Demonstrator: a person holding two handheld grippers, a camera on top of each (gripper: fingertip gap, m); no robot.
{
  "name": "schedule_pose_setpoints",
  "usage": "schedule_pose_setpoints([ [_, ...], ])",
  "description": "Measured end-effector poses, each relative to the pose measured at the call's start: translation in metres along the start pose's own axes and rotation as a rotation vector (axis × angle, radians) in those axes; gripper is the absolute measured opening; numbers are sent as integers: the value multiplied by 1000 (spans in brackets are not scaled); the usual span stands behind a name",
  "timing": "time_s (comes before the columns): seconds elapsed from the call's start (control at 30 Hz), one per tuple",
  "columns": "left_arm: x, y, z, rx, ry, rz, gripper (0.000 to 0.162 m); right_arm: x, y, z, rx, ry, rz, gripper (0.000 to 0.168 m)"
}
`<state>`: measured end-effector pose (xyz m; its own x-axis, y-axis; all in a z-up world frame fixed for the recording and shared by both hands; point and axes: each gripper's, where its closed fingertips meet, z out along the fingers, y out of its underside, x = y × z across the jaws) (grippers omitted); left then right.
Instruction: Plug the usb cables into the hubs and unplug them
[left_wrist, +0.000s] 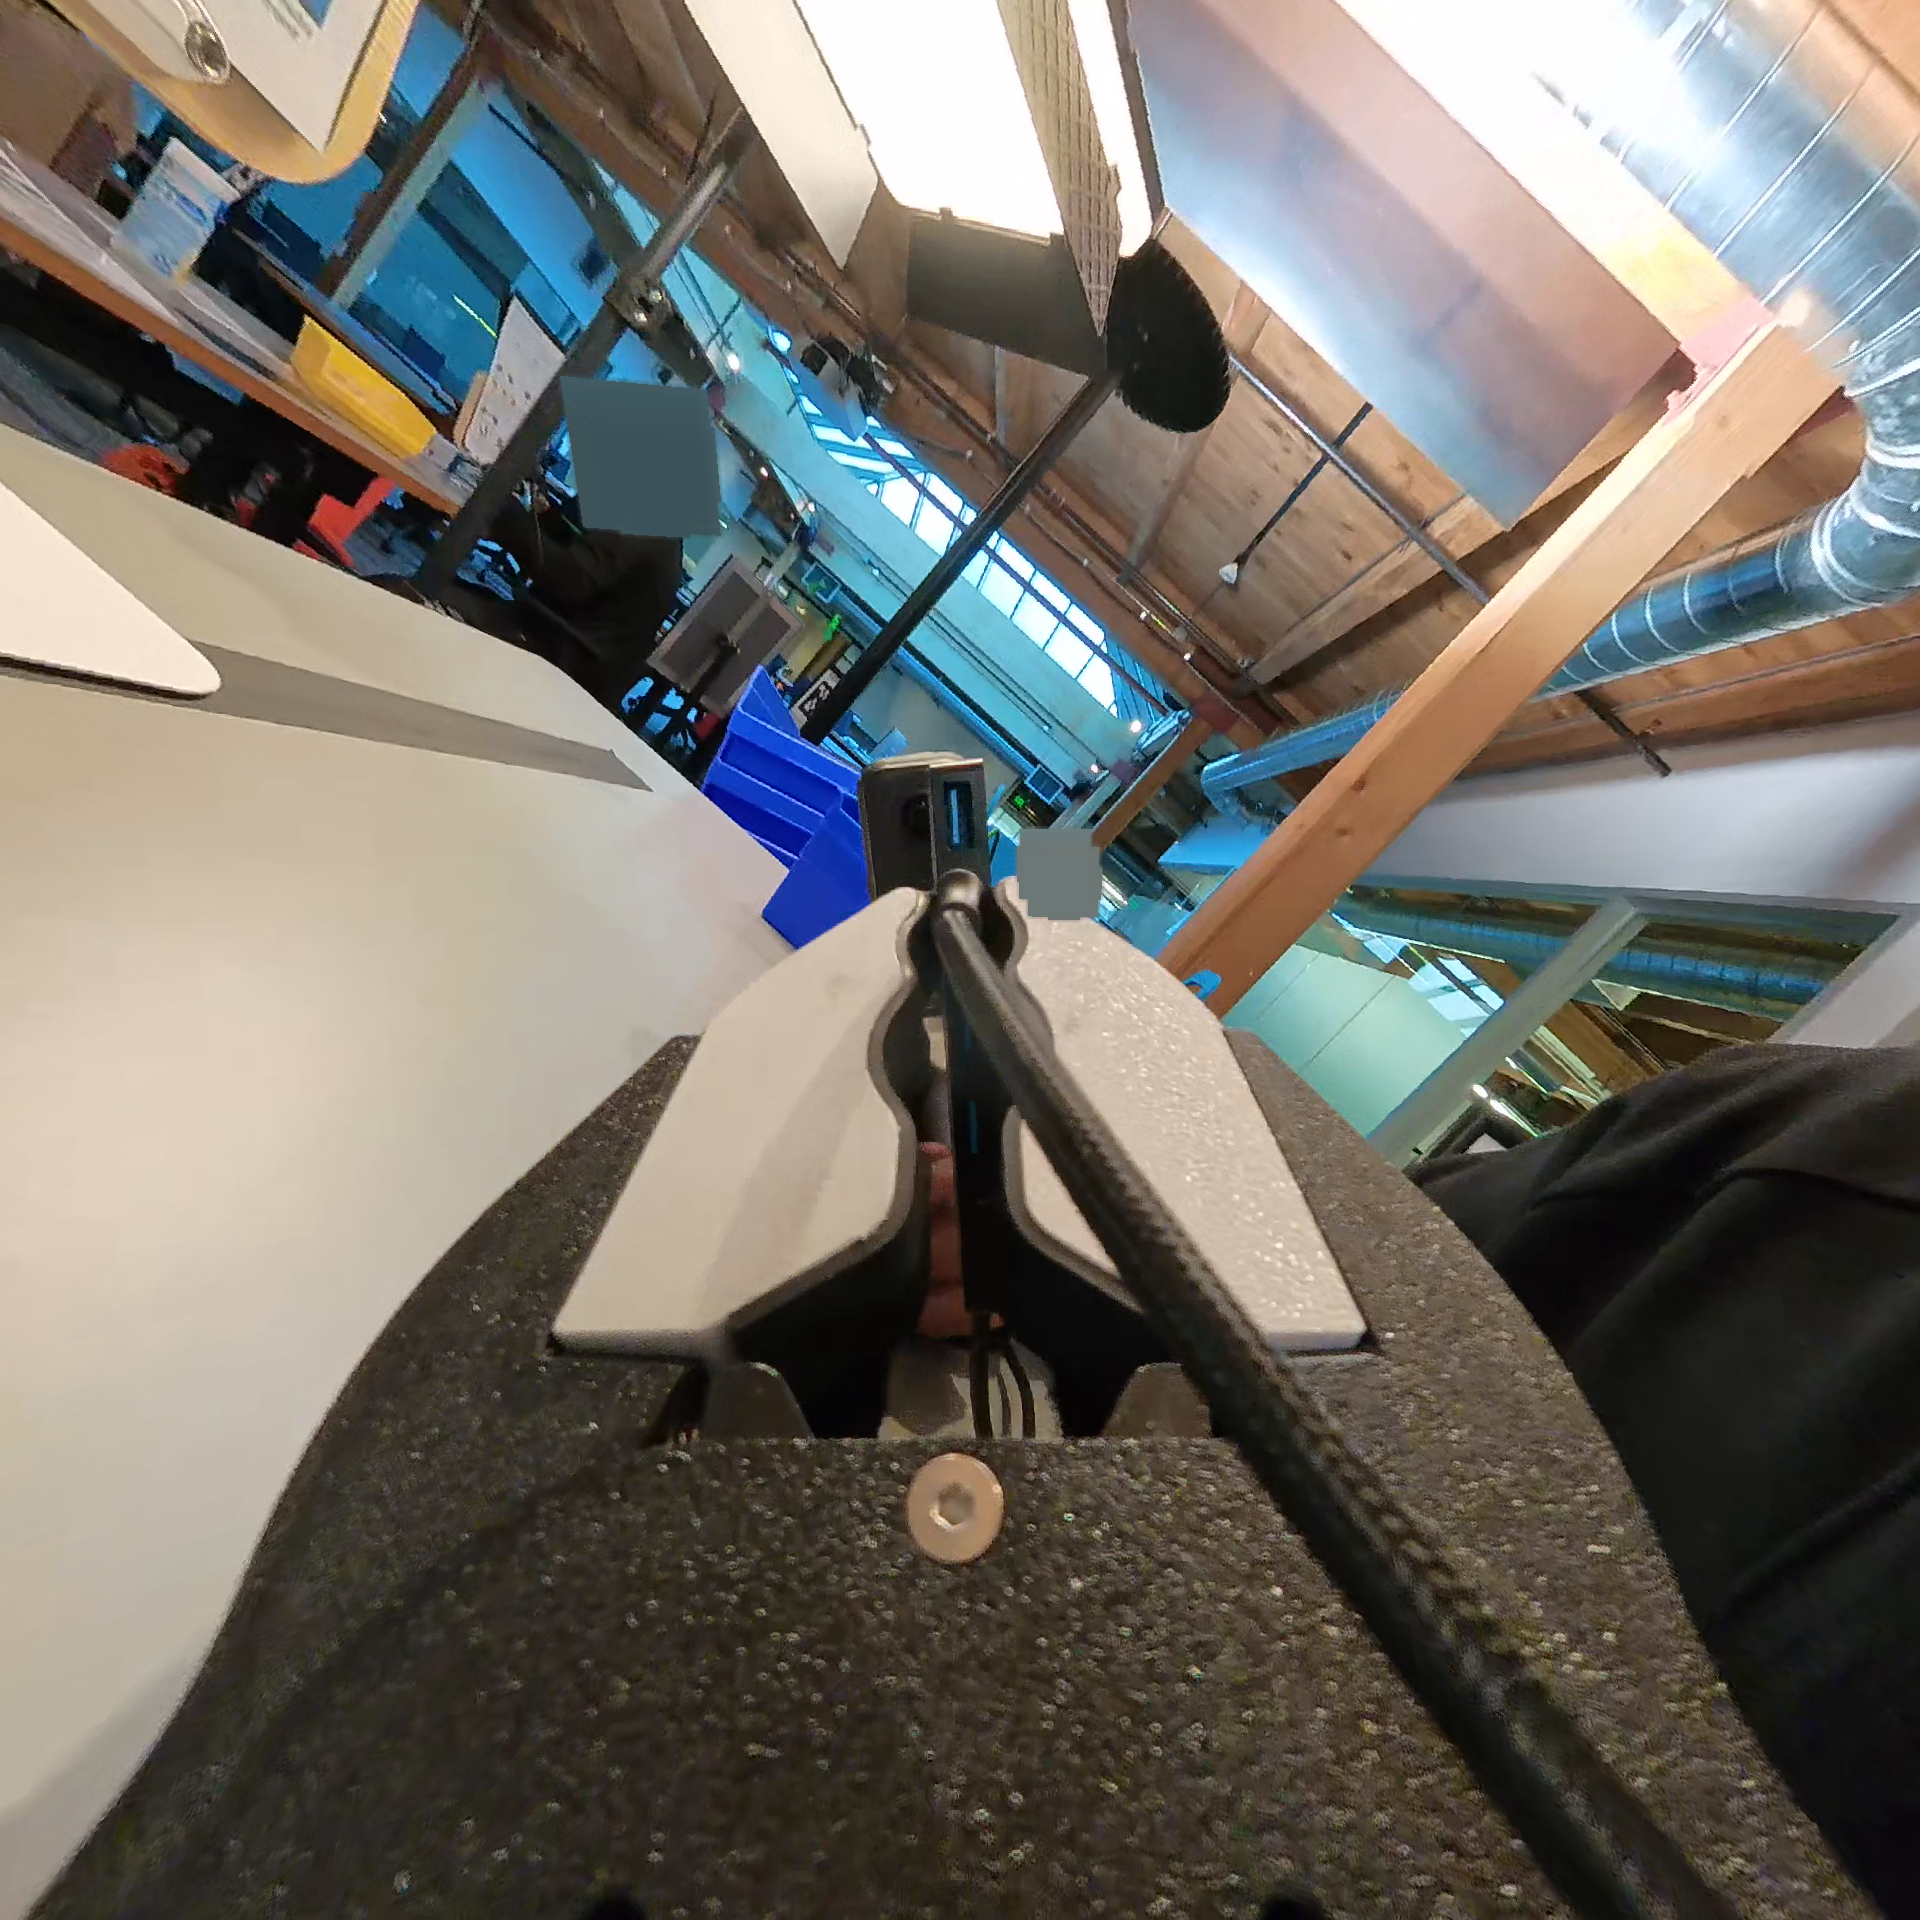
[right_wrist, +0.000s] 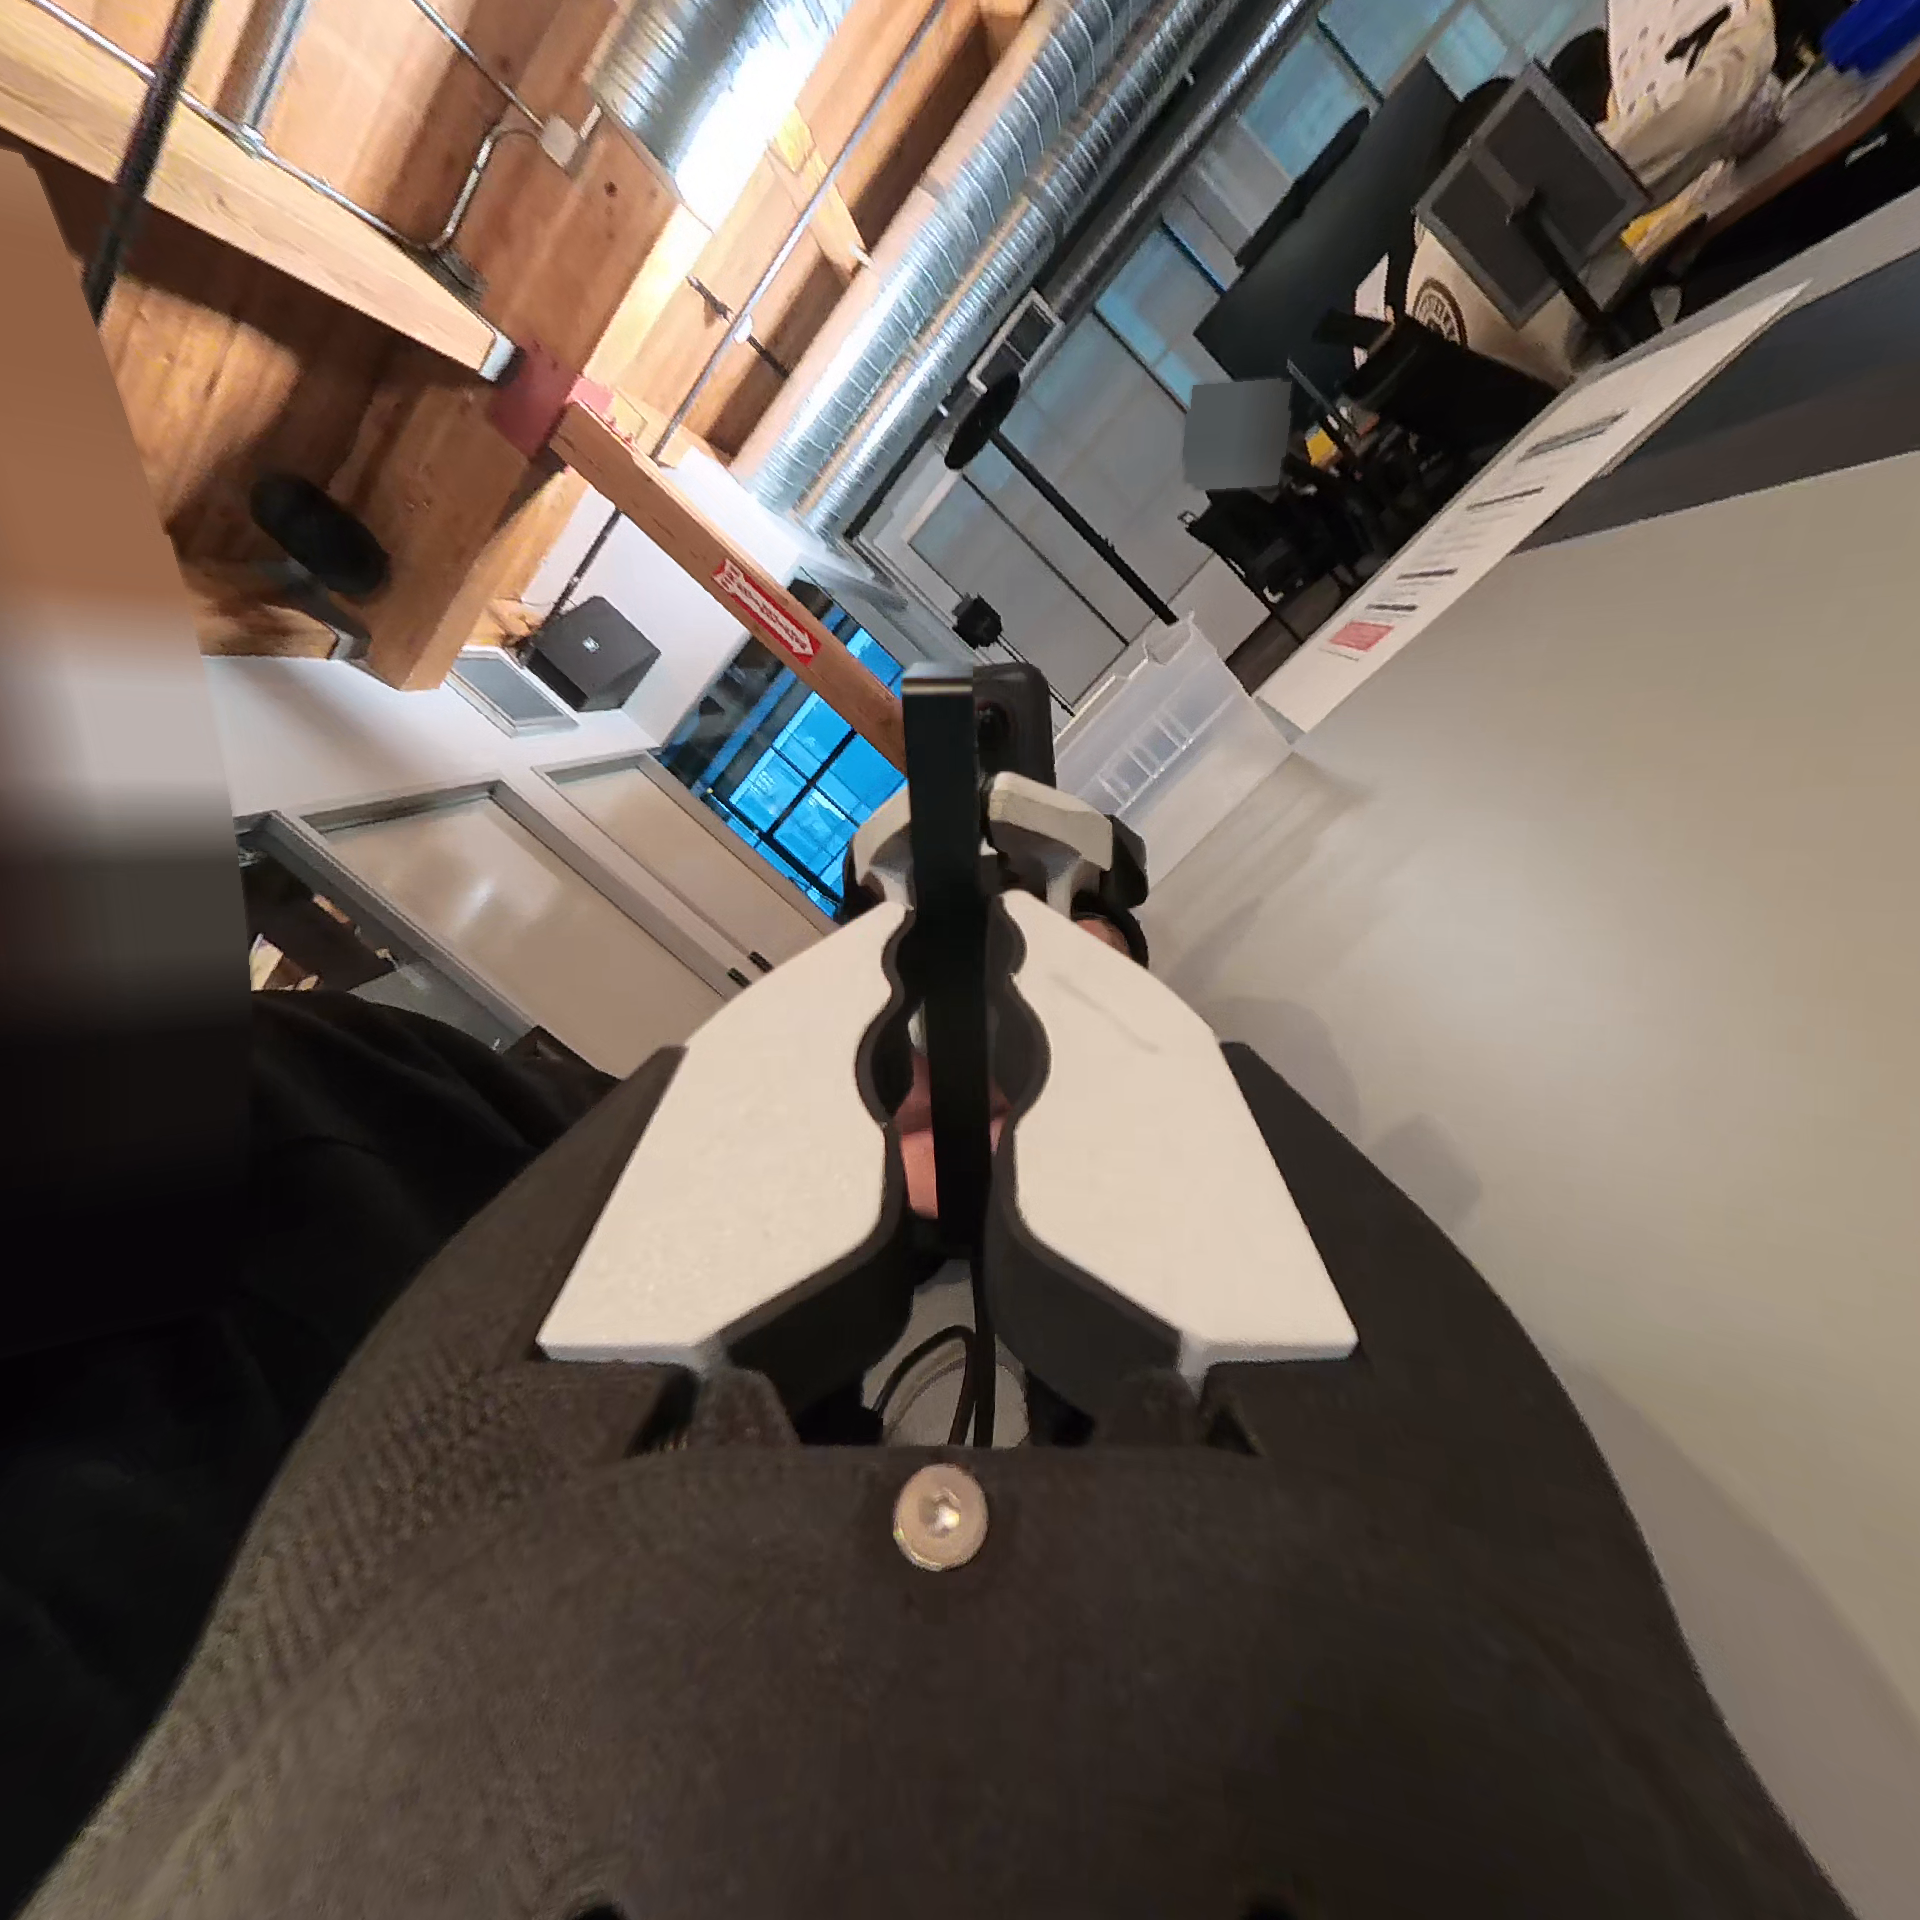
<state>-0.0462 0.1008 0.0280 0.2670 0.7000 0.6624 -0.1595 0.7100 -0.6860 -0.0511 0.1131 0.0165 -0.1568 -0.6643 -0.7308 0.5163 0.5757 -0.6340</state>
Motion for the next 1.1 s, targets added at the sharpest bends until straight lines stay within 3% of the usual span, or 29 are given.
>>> schedule_pose_setpoints([
  [0.17,1,6,2,-46,1,38,9,1,6,1,-80,30,-27,10],
  [0.4,-3,10,4,-71,-10,19,7,6,1,0,-32,38,-20,11],
  [0.53,-3,10,4,-65,-16,31,8,14,-1,-3,-63,120,-51,25],
  [0.73,-4,7,3,-33,-14,-6,9,15,11,-5,-158,148,-61,22],
  [0.83,-5,8,5,-38,-25,-7,9,11,15,-1,-156,117,-44,10],
  [1.1,-17,19,-4,-176,-166,40,49,-1,-1,-8,-34,55,-58,10],
])
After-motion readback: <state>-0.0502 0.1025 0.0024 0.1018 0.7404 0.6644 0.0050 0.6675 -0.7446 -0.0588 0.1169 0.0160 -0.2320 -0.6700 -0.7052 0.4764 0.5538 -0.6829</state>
